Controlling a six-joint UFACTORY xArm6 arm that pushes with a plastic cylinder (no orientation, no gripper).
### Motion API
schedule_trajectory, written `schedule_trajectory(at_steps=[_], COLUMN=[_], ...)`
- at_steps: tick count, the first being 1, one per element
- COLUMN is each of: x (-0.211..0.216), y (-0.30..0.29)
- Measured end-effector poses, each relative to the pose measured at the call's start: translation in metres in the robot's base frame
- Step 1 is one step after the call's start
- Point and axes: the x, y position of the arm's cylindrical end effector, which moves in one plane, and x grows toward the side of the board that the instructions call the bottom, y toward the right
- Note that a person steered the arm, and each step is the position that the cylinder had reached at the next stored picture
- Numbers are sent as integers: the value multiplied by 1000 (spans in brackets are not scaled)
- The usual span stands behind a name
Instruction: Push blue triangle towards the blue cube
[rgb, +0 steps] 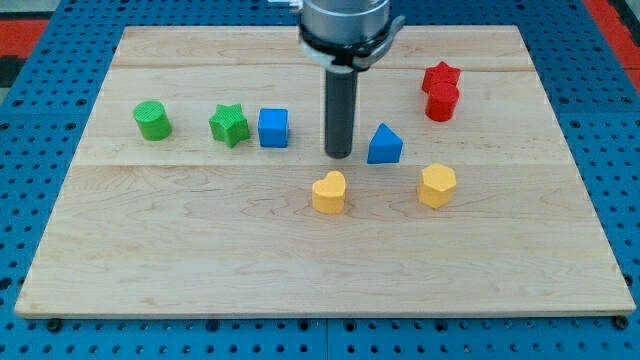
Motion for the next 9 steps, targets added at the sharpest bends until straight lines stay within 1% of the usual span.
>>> schedule_trajectory(at_steps=[1,2,3,4,6,7,8,9], x=[12,12,12,10,-21,-27,-37,-59], y=[26,68,97,104,68,67,102,96])
